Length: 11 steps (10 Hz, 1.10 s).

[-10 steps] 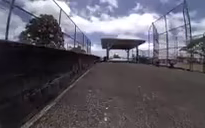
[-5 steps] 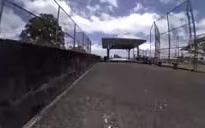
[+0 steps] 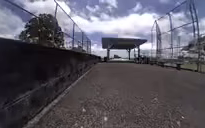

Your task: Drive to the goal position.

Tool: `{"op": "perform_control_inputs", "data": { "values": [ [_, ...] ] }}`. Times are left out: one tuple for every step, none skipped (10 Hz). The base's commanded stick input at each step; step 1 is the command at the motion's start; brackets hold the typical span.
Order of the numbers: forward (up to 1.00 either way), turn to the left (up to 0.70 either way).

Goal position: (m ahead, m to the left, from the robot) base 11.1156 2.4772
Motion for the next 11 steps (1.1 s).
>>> {"op": "perform_control_inputs", "data": {
  "values": [
    [0.7, -0.13],
    [0.7, -0.33],
    [0.7, -0.33],
    [0.7, -0.31],
    [0.7, -0.22],
    [0.7, -0.12],
    [0.7, -0.04],
    [0.7, 0.0],
    [0.7, 0.0],
    [0.7, 0.0],
    [0.7, 0.0]
  ]
}}
